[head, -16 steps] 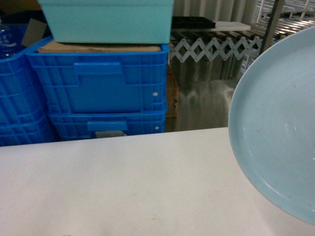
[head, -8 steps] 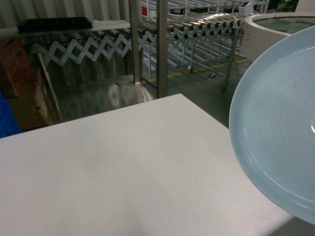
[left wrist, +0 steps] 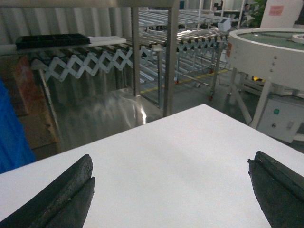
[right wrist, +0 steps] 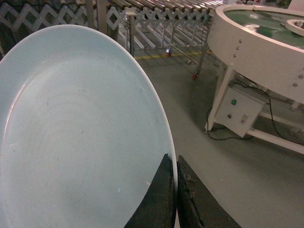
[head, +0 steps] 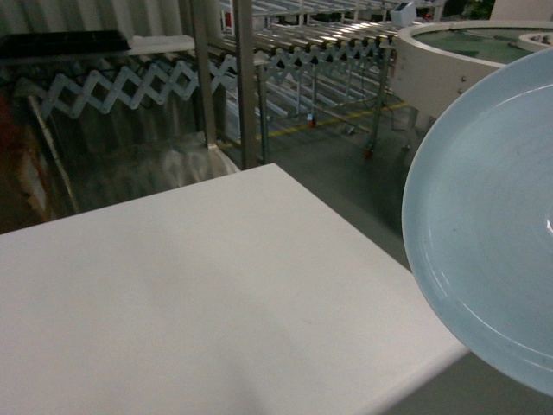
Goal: Place blue tray on left shelf second layer neatly
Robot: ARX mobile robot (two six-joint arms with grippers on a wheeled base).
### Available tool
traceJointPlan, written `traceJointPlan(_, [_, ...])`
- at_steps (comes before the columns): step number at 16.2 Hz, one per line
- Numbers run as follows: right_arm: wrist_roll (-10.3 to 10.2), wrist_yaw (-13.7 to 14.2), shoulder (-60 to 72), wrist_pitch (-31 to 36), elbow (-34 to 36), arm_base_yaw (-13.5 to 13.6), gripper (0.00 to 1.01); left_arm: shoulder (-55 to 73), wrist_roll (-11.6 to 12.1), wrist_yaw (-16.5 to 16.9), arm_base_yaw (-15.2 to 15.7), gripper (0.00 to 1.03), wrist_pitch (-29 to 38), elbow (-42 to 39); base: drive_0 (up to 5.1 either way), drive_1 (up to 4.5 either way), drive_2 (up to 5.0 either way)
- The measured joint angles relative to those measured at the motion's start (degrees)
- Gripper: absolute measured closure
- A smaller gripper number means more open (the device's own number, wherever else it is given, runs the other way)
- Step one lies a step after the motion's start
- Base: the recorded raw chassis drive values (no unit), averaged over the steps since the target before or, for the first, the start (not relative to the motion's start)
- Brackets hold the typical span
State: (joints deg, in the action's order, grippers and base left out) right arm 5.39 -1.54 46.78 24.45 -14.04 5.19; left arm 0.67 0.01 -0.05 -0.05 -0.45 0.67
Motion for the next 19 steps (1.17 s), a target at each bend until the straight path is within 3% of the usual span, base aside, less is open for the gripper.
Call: traceJointPlan(19, [0.0,0.0,0.0,0.1,0.0,0.0,0.99,0.0,0.0,0.0,0.0,0.05,0.1,0.0,3.1,-3.91,-3.9])
